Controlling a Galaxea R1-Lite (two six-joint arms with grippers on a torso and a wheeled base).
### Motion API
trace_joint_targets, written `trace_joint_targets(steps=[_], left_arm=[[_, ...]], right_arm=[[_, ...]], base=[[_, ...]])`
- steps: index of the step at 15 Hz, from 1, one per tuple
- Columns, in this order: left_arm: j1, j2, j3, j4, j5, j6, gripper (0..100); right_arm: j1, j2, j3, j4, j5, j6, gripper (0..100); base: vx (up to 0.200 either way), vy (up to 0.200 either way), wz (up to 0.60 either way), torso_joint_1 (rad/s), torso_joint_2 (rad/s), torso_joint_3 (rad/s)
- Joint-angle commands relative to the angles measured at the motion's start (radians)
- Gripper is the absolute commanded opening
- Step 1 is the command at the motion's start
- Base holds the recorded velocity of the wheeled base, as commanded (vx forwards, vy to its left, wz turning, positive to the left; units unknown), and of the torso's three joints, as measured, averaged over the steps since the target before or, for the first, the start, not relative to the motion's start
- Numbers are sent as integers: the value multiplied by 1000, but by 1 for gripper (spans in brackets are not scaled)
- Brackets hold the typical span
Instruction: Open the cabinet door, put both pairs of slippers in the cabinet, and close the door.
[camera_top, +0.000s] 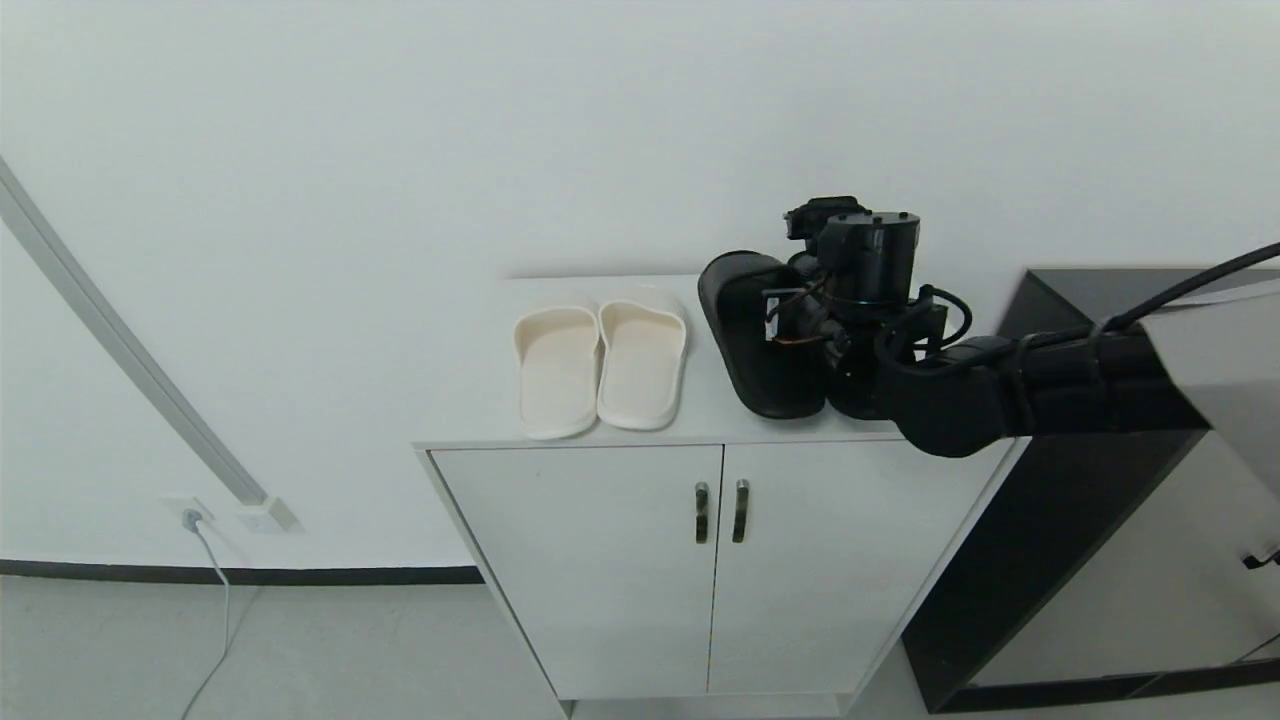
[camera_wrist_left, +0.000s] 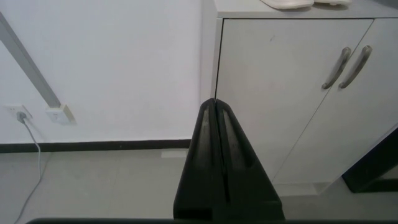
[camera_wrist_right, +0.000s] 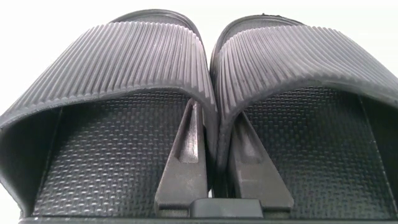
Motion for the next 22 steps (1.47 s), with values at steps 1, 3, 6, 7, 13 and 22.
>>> trace_joint_targets(steps=[1,3,6,7,13,22], left_arm=[[0,0,1,0,0,0,0],[0,1,-1,0,0,0,0],[0,1,-1,0,0,0,0],[0,1,-1,0,0,0,0],[0,1,1,0,0,0,0],[0,0,-1,0,0,-2,0]], right_arm=[[34,-191,165,-5,51,2,0],[76,-366,380,-6,146,9,0],[126,-527,610,-17,261,37,0],[140,-560,654,-20,294,38,0],[209,-670,857,-25,393,35,0],[217,-652,865,-25,395,35,0]], base=[[0,0,0,0,0,0],[0,0,0,0,0,0],[0,0,0,0,0,0],[0,0,0,0,0,0],[0,0,0,0,0,0],[-111,0,0,6,0,0]])
